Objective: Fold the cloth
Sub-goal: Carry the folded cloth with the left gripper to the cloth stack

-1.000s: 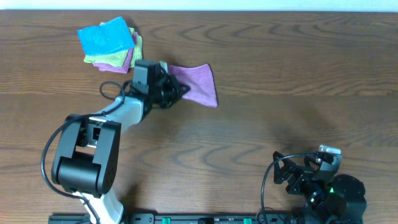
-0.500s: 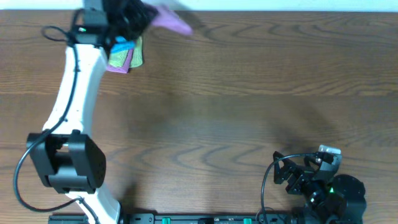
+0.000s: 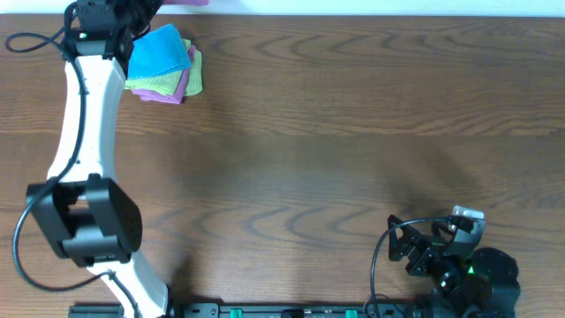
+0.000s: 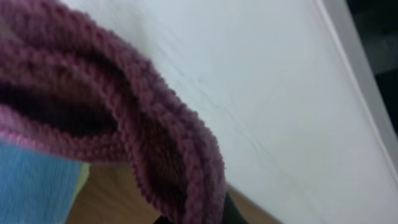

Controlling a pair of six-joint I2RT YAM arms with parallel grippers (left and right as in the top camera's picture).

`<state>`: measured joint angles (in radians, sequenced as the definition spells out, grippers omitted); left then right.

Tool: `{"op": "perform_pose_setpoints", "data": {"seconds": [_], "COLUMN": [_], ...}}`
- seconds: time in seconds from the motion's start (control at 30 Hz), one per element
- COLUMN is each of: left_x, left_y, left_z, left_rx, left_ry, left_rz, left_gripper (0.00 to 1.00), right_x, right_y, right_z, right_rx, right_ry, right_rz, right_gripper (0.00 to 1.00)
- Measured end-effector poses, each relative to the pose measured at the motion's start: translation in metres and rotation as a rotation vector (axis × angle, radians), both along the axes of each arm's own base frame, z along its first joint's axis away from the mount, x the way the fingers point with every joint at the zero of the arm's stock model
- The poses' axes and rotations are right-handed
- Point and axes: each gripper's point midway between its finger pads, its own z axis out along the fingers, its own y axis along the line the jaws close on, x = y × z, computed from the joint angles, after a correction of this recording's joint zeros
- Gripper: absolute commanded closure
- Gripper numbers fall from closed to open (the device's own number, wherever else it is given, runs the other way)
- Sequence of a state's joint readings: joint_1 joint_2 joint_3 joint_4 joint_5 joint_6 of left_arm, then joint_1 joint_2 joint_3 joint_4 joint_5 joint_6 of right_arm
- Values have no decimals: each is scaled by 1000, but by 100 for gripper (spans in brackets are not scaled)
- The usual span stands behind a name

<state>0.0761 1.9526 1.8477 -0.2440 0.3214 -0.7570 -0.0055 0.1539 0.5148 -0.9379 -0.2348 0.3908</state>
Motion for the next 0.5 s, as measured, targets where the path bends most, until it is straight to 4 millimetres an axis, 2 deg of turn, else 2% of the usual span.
{"op": "perform_pose_setpoints", "data": {"seconds": [0.07,0.33,0.5], "left_x": [10,40,46], "left_y": [3,10,13], "left_z": [-11,-78,-87], "left_rx": [8,16,31], "left_ry": [-3,66,79], "left_rz": [11,36,40], "left_gripper": [94,94,94], "right_x": [0,0,0], "right_y": [0,0,0], "right_z": [0,0,0], "right_rx": [0,0,0], "right_ry": [0,0,0], "right_rz": [0,0,0], "right_gripper": [1,1,1]}}
